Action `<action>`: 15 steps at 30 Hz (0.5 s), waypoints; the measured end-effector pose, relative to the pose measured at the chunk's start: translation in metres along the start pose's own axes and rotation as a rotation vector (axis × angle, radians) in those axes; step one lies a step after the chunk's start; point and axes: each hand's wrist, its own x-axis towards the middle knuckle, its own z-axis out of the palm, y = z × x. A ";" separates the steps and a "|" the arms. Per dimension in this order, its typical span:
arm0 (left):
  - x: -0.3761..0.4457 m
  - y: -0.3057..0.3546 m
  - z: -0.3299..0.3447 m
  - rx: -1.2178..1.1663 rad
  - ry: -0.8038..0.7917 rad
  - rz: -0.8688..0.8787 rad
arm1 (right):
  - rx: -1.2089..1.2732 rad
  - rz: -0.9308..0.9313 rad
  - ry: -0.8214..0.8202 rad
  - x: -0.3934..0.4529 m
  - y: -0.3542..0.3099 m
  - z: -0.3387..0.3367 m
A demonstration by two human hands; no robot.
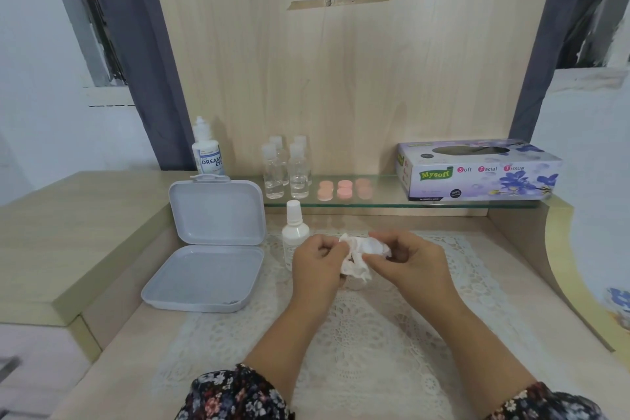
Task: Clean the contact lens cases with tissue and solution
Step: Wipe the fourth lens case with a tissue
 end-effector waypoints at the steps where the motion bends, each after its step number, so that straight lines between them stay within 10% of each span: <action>1: 0.000 0.001 0.000 -0.044 -0.004 -0.015 | 0.024 0.012 0.025 0.001 0.001 0.000; 15: 0.001 0.005 -0.003 -0.436 -0.283 -0.183 | 0.162 0.133 0.088 0.011 0.006 -0.002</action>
